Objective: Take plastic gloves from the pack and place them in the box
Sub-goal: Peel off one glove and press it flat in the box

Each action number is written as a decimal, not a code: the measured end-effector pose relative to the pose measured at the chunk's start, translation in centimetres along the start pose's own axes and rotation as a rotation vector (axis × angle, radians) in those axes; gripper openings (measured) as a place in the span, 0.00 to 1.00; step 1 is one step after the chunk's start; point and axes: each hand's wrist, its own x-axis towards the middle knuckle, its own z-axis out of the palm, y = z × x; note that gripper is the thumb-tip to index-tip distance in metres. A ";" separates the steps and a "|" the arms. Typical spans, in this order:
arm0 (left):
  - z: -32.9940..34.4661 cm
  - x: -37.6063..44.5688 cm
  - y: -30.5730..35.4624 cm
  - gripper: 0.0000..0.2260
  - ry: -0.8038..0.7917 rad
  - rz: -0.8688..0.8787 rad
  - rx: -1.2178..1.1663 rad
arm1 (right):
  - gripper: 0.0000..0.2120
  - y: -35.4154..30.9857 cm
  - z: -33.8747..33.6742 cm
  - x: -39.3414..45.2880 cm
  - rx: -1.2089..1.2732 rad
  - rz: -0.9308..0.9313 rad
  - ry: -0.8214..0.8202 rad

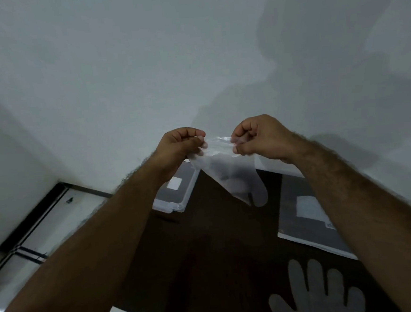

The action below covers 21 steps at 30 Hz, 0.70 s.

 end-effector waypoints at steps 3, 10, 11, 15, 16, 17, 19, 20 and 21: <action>-5.1 3.1 -0.8 0.07 -0.008 -0.023 0.045 | 0.14 -1.0 3.2 4.9 -0.040 0.027 0.011; -16.1 11.0 -2.2 0.16 -0.092 -0.050 0.141 | 0.11 -2.5 11.0 16.5 -0.294 -0.013 0.078; -17.1 12.0 -2.3 0.15 -0.095 -0.049 0.153 | 0.10 -2.6 11.7 17.8 -0.309 -0.019 0.102; -19.8 15.7 -2.4 0.10 -0.068 -0.038 0.212 | 0.08 -2.8 13.4 22.0 -0.349 -0.045 0.217; -20.2 16.4 -2.5 0.09 -0.066 -0.033 0.218 | 0.08 -2.9 13.6 22.7 -0.350 -0.049 0.237; -20.6 17.1 -2.5 0.09 -0.063 -0.026 0.220 | 0.08 -3.2 13.7 23.2 -0.348 -0.052 0.251; -21.3 18.1 -2.5 0.08 -0.051 -0.006 0.218 | 0.08 -3.7 13.7 23.8 -0.347 -0.064 0.276; -21.5 18.4 -2.5 0.08 -0.046 0.008 0.213 | 0.08 -4.0 13.7 23.8 -0.347 -0.076 0.291; -21.7 18.7 -2.4 0.08 -0.042 0.020 0.202 | 0.08 -4.1 13.7 23.8 -0.341 -0.087 0.303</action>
